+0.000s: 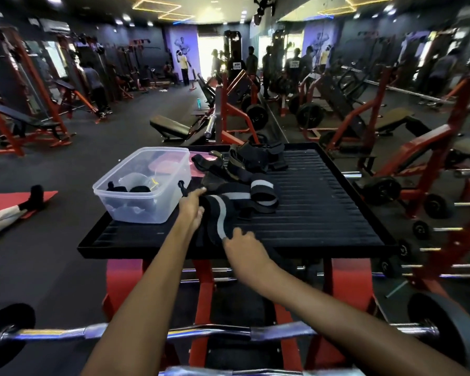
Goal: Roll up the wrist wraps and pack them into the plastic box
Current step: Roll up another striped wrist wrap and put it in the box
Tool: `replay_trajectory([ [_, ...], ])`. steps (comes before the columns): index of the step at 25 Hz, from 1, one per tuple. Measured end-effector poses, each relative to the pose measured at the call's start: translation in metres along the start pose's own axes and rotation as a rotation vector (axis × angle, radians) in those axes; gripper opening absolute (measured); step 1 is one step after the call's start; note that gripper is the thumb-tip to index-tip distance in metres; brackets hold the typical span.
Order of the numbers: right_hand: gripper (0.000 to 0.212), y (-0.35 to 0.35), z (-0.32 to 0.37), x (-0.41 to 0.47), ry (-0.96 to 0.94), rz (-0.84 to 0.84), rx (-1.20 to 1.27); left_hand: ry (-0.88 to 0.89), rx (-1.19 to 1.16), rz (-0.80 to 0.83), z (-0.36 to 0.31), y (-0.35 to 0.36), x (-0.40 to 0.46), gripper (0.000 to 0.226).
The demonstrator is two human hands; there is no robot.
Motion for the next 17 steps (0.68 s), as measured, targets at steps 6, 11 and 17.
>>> replay_trajectory([
  [6,0.028,-0.025,-0.015,0.051,0.067,-0.069,0.54,0.2,0.22,0.024,-0.005,-0.03,0.027,0.044],
  [11,0.041,-0.014,-0.068,0.104,0.243,-0.265,1.045,0.205,0.386,0.264,0.013,-0.022,0.029,0.044],
  [17,0.029,0.033,-0.076,0.156,0.006,-0.245,1.25,0.224,0.404,0.404,0.016,-0.02,0.035,0.038],
])
Point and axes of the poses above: each hand's wrist, its own x-axis towards the middle knuckle, its own y-axis out of the palm, z = x × y, the point moved 6 cm from there along x, towards the middle knuckle, and after that the axes turned 6 degrees about z, right-handed, at the moved point
